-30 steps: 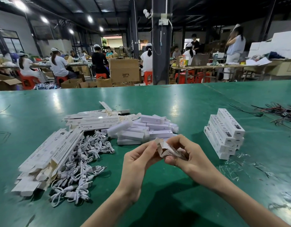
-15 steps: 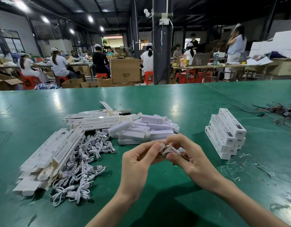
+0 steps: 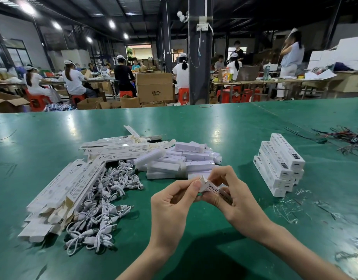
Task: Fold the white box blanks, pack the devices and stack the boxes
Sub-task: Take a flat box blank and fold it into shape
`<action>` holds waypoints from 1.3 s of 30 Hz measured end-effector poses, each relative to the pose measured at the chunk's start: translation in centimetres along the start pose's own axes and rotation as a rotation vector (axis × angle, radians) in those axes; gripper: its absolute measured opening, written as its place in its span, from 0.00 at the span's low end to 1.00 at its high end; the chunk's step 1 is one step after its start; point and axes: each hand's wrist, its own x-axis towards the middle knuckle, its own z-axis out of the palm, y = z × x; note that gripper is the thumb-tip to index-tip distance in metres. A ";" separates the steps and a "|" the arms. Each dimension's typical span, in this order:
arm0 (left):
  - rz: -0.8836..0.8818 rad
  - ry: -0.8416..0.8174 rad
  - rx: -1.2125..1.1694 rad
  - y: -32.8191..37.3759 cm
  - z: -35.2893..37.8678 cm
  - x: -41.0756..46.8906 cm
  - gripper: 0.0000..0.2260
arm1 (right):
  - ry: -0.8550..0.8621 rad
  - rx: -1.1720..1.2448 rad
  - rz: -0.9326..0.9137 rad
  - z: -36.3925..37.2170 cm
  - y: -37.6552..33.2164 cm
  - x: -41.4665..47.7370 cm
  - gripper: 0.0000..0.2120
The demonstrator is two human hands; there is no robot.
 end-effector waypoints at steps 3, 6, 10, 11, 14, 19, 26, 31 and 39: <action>0.001 0.008 -0.005 -0.1 0.1 -0.1 0.06 | 0.004 -0.040 -0.017 0.1 0.1 -0.1 0.13; -0.013 0.020 0.003 -0.3 0.2 -0.2 0.06 | 0.007 -0.085 -0.024 0.2 0.3 -0.2 0.14; -0.001 0.027 0.027 -0.6 0.1 -0.4 0.05 | 0.005 -0.083 -0.036 0.3 0.5 -0.2 0.12; 0.005 0.026 0.034 -0.7 0.1 -0.4 0.05 | 0.005 -0.089 -0.046 0.3 0.5 -0.2 0.12; 0.005 0.020 0.044 -0.8 0.0 -0.4 0.05 | -0.003 -0.107 -0.053 0.3 0.6 -0.2 0.11; -0.011 0.010 0.053 -0.8 -0.1 -0.1 0.05 | -0.020 -0.164 -0.130 0.5 0.2 -0.1 0.11; 0.042 -0.021 0.105 -1.0 -0.2 -0.3 0.05 | 0.007 -0.286 -0.190 0.4 -0.1 -0.1 0.12; 0.257 -0.104 0.351 -1.1 -0.4 -0.4 0.09 | 0.044 -0.323 -0.202 0.4 0.1 -0.4 0.08; 0.543 -0.144 0.546 -2.3 -0.9 -0.3 0.11 | 0.028 -0.233 -0.211 0.7 0.1 -0.7 0.06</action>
